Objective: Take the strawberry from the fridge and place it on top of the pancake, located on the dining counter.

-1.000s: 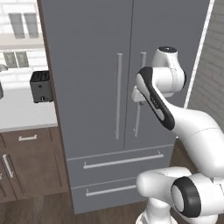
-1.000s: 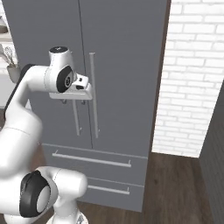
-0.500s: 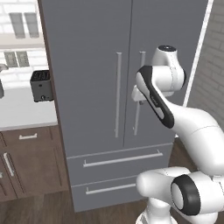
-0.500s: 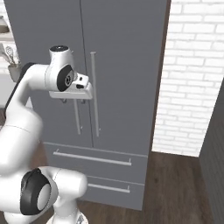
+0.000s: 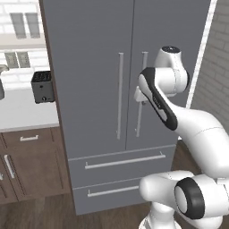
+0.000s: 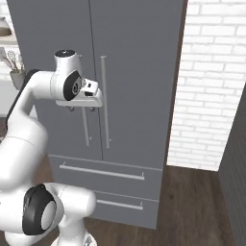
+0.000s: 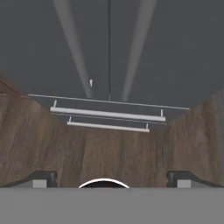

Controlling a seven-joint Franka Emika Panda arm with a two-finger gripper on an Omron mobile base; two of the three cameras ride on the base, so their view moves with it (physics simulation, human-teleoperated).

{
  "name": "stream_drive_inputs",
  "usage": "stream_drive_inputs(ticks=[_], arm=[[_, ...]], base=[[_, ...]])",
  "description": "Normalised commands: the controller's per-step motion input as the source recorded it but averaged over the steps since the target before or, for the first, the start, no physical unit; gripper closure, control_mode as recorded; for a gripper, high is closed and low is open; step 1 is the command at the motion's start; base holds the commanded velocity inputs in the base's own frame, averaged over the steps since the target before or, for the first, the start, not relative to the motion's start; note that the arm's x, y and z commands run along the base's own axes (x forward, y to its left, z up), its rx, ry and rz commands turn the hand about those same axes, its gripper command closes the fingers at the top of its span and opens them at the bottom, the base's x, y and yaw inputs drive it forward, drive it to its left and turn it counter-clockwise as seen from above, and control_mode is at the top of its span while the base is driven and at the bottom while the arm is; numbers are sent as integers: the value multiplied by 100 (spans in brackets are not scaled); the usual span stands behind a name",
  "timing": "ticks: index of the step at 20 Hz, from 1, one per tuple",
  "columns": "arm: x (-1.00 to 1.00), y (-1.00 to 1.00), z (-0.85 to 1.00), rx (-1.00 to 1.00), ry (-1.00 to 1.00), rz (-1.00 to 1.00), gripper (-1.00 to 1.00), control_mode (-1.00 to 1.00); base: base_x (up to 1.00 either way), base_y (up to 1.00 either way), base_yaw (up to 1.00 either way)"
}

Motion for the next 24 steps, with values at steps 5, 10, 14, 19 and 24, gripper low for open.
stream_drive_inputs(ticks=[5,10,14,19,24], arm=[[69,-17,-2,-4,-36,1,-100,-100],[76,-5,-6,-3,-23,0,-100,-100],[74,-3,-9,0,-4,0,-100,-100],[62,0,-14,0,-6,0,-100,-100],[35,0,-6,0,-19,0,-100,-100]], base=[[0,0,0],[0,0,0],[0,0,0],[0,0,0],[0,0,0]])
